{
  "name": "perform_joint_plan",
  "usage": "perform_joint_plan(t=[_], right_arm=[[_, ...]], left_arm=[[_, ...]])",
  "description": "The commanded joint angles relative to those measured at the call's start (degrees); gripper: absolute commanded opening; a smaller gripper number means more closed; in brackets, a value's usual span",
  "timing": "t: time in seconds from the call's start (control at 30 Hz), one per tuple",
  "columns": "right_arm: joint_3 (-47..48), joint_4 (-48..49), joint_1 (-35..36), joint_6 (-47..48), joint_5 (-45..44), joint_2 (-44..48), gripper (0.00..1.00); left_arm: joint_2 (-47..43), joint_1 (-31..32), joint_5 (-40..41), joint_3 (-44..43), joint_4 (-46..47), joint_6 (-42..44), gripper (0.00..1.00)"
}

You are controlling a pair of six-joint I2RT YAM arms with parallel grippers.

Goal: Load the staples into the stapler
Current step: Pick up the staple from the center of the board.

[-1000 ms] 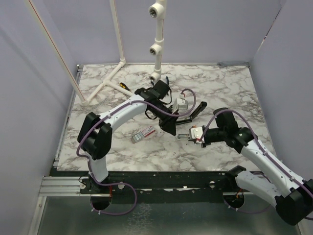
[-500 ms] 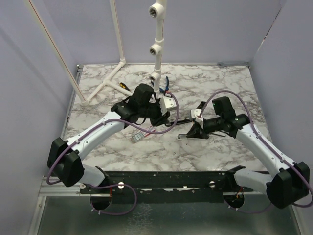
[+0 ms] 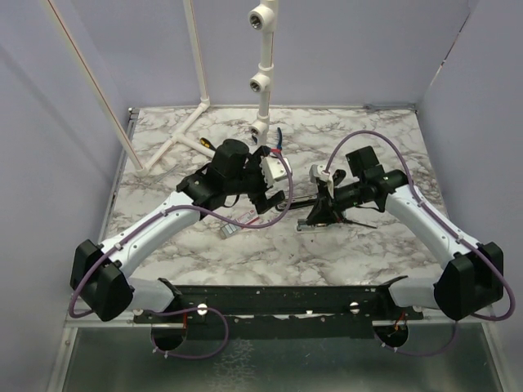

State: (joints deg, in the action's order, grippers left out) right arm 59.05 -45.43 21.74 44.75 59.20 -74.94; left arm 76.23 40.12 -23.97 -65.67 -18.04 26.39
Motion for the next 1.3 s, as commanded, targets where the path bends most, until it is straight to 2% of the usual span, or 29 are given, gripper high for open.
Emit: perform_joint_plan(t=[0.0,0.2,0.27,0.4,0.53,0.63,0.83,1.27], right_arm=[[1.1,-1.2,-0.3,-1.9,0.4,1.5,0.07],[1.8,-1.7,-0.3,-2.1,-0.9,2.0,0.07],[1.9,-1.8,-0.3,-2.5,-0.8,1.7,0.07],[1.7,-1.4,-0.8,-4.1,1.1,0.0,0.07],[1.8,-0.4,-1.5,-8.1,3.0,-2.3,0.07],[3.2,-1.0,-2.7,-11.0,3.7,-5.7,0.07],[4.7,0.0,-6.8,-17.0,10.7,-11.1,0.06],[7.0,-1.2,-7.3,-19.1,14.5,-17.8,0.05]], left_arm=[[-3.1,-0.5,3.6,2.2,1.5,-3.5,0.99],[-4.4,-0.8,1.6,4.7,2.0,-9.7,0.99],[-5.4,-0.7,1.6,6.3,3.3,-8.8,0.94],[-6.6,-0.6,2.5,7.4,4.2,-5.1,0.96],[-5.3,0.6,1.0,6.5,2.8,2.8,0.99],[-4.1,2.8,0.9,4.9,0.9,9.5,0.98],[-3.6,9.3,4.8,6.1,-0.5,20.8,0.93],[3.7,16.4,14.5,0.5,-2.6,26.4,0.76]])
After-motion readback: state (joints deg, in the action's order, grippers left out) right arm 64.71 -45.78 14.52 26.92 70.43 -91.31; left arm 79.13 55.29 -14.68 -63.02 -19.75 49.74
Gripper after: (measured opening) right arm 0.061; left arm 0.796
